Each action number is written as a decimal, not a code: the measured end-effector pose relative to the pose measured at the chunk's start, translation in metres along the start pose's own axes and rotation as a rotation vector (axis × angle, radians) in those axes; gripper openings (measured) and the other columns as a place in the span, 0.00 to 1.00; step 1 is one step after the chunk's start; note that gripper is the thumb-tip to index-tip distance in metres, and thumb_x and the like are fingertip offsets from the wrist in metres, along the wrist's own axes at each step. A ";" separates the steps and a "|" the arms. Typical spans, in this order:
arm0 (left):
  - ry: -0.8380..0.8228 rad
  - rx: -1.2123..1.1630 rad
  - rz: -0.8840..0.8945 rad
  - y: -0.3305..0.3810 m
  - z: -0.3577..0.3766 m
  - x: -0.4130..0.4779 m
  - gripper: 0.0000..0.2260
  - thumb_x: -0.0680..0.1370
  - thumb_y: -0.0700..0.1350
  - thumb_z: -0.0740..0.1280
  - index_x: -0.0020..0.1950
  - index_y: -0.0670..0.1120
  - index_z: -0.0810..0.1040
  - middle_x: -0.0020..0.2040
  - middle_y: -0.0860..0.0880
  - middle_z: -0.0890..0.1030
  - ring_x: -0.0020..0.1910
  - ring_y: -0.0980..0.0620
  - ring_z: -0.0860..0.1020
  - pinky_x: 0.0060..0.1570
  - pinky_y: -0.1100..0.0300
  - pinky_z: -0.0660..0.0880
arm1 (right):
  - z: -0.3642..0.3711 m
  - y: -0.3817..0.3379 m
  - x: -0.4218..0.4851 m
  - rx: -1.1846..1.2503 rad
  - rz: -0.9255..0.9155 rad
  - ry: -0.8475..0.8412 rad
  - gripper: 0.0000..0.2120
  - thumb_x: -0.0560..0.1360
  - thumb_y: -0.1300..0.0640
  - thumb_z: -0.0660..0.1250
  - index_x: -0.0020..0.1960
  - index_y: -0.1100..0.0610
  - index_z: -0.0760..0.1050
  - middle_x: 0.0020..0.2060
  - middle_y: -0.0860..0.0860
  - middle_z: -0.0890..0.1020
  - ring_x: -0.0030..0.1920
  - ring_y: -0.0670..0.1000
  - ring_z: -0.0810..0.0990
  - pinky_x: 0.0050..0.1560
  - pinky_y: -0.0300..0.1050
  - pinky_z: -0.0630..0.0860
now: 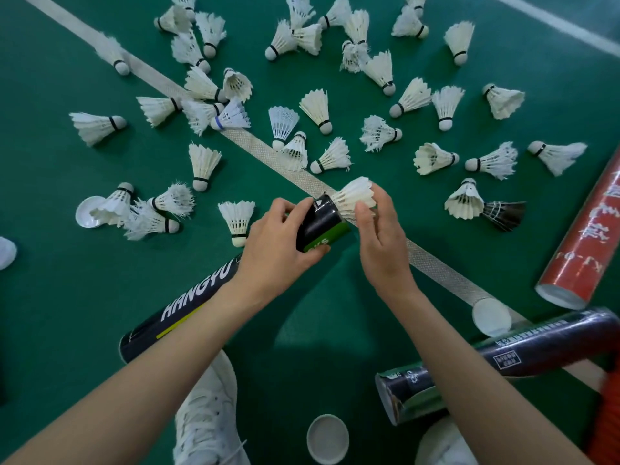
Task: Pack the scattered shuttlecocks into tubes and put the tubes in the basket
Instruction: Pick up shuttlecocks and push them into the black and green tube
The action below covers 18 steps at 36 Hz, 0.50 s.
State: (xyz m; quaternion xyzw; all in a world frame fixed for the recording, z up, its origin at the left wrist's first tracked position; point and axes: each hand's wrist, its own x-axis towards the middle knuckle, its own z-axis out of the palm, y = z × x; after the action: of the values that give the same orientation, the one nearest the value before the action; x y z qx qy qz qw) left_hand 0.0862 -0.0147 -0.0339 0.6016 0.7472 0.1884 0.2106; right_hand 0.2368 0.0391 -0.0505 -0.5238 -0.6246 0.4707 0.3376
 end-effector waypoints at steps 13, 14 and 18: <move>-0.135 -0.225 -0.071 -0.024 -0.015 0.000 0.21 0.76 0.56 0.68 0.63 0.49 0.66 0.54 0.51 0.75 0.49 0.50 0.76 0.50 0.55 0.72 | 0.012 -0.001 0.006 -0.125 -0.203 -0.012 0.18 0.81 0.56 0.58 0.70 0.57 0.67 0.60 0.49 0.71 0.52 0.37 0.73 0.53 0.27 0.69; -0.143 -0.227 -0.067 -0.027 -0.015 0.000 0.21 0.76 0.56 0.67 0.63 0.49 0.66 0.54 0.51 0.76 0.49 0.50 0.75 0.49 0.55 0.72 | 0.015 -0.002 0.008 -0.090 -0.183 0.006 0.16 0.81 0.56 0.59 0.68 0.55 0.68 0.58 0.49 0.71 0.52 0.37 0.72 0.53 0.29 0.70; -0.139 -0.160 -0.041 -0.038 -0.015 0.002 0.21 0.78 0.54 0.64 0.66 0.47 0.64 0.56 0.50 0.73 0.50 0.50 0.73 0.46 0.58 0.66 | 0.028 -0.004 0.012 0.015 -0.054 -0.038 0.14 0.80 0.55 0.60 0.66 0.51 0.70 0.53 0.44 0.73 0.53 0.39 0.74 0.55 0.34 0.72</move>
State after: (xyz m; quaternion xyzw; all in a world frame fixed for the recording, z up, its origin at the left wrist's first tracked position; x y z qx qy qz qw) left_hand 0.0468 -0.0209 -0.0418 0.5792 0.7254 0.2008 0.3132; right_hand 0.2069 0.0441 -0.0574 -0.4950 -0.6415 0.4759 0.3421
